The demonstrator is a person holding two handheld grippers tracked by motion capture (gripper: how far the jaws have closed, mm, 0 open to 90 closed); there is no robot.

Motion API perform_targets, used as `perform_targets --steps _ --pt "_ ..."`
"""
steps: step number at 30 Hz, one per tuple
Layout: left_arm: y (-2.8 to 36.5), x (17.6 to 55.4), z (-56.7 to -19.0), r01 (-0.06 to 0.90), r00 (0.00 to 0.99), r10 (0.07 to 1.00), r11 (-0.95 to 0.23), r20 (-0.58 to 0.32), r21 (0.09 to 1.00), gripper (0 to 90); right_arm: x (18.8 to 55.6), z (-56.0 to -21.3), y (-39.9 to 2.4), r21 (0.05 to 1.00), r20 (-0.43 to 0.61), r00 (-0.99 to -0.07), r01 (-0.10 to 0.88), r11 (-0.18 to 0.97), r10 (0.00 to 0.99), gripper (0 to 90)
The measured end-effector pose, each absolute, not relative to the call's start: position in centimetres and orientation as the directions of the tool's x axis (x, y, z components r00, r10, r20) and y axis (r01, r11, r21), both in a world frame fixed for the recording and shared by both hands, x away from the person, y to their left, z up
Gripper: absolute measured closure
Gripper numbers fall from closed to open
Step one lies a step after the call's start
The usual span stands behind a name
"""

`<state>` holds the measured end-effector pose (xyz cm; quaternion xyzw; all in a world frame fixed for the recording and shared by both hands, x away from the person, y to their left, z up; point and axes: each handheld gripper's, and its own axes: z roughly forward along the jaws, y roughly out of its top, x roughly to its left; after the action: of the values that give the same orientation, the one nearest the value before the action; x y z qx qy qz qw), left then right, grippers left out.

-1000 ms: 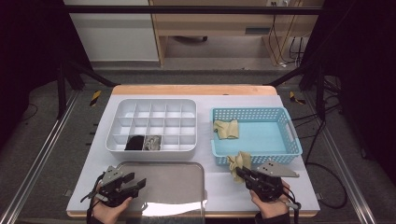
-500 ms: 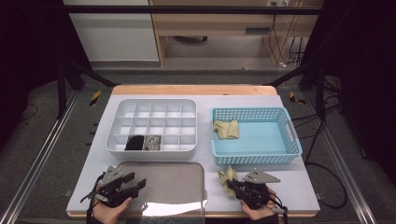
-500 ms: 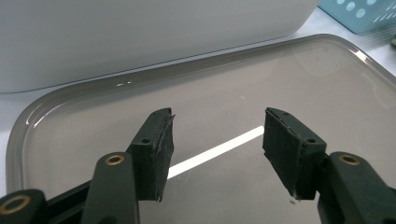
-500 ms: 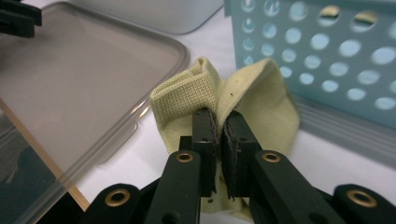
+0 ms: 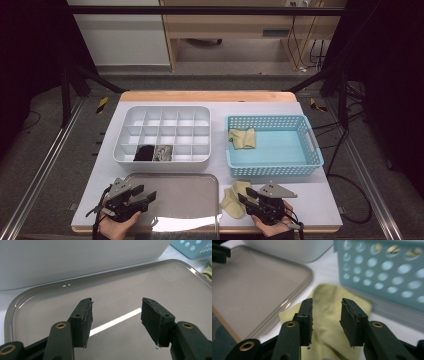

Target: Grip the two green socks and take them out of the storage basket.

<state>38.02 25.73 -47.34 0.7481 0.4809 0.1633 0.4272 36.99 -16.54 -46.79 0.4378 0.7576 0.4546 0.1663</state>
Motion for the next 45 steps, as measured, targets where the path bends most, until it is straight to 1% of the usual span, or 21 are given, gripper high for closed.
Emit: perform_targets --steps 2,5,8,12,16,18,20,24,27,29,31,32,34,37,40,45 --pt "25.7 38.0 -47.4 0.581 0.485 0.859 -0.175 -0.166 0.795 41.6 37.0 -46.2 -16.9 0.843 0.145 -0.543 0.505 0.184 0.827 55.9" --pt "25.7 38.1 -47.4 0.581 0.485 0.859 -0.175 -0.165 0.795 41.6 37.2 -45.4 -17.4 0.841 0.167 -0.520 0.518 0.155 0.838 55.1" --pt "25.7 38.1 -47.4 0.581 0.484 0.859 -0.175 -0.165 0.795 41.6 37.4 -44.5 -17.6 0.849 0.138 -0.499 0.504 0.157 0.856 47.6" --pt "25.8 38.1 -47.4 0.581 0.483 0.860 -0.174 -0.165 0.795 41.5 37.9 -43.7 -17.7 0.858 0.108 -0.473 0.489 0.159 0.874 41.8" --pt "25.8 38.1 -47.4 0.582 0.482 0.860 -0.173 -0.165 0.795 41.5 38.9 -42.7 -17.9 0.868 0.128 -0.463 0.481 0.127 0.877 37.3" --pt "25.8 38.1 -47.4 0.583 0.481 0.861 -0.172 -0.166 0.794 41.5 39.6 -42.1 -17.9 0.866 0.132 -0.459 0.485 0.124 0.879 36.5" --pt "25.8 38.1 -47.4 0.584 0.480 0.861 -0.171 -0.167 0.794 41.5 40.2 -41.6 -18.0 0.875 0.145 -0.442 0.476 0.094 0.885 36.4" --pt "25.8 38.1 -47.4 0.584 0.480 0.861 -0.171 -0.167 0.794 41.5 41.8 -40.2 -18.0 0.887 0.145 -0.421 0.456 0.071 0.896 39.6" --pt "25.8 38.1 -47.4 0.583 0.479 0.862 -0.169 -0.168 0.795 41.5 43.0 -39.2 -17.9 0.900 0.136 -0.429 0.431 0.070 0.893 44.2" --pt "25.9 38.1 -47.4 0.584 0.479 0.862 -0.170 -0.168 0.794 41.5 43.9 -38.6 -17.9 0.909 0.122 -0.437 0.410 0.077 0.891 44.9" --pt "25.9 38.1 -47.4 0.583 0.480 0.861 -0.170 -0.168 0.794 41.5 44.7 -38.0 -17.8 0.901 0.125 -0.435 0.425 0.081 0.892 45.8" --pt "25.9 38.1 -47.4 0.583 0.480 0.861 -0.170 -0.168 0.794 41.5 45.0 -37.7 -17.7 0.896 0.128 -0.432 0.437 0.082 0.893 45.5" --pt "25.9 38.1 -47.4 0.584 0.480 0.861 -0.171 -0.168 0.793 41.5 45.8 -37.4 -17.6 0.889 0.131 -0.415 0.452 0.079 0.900 41.1" --pt "25.9 38.1 -47.4 0.584 0.482 0.860 -0.172 -0.168 0.793 41.5 47.0 -37.0 -17.5 0.889 0.116 -0.398 0.450 0.084 0.910 41.2" --pt "25.9 38.2 -47.5 0.586 0.481 0.860 -0.172 -0.169 0.792 41.5 48.5 -36.7 -17.3 0.891 0.100 -0.387 0.445 0.091 0.917 39.3" --pt "25.9 38.2 -47.5 0.587 0.480 0.861 -0.171 -0.170 0.792 41.5 50.7 -36.4 -17.1 0.890 0.073 -0.380 0.442 0.111 0.922 38.9"
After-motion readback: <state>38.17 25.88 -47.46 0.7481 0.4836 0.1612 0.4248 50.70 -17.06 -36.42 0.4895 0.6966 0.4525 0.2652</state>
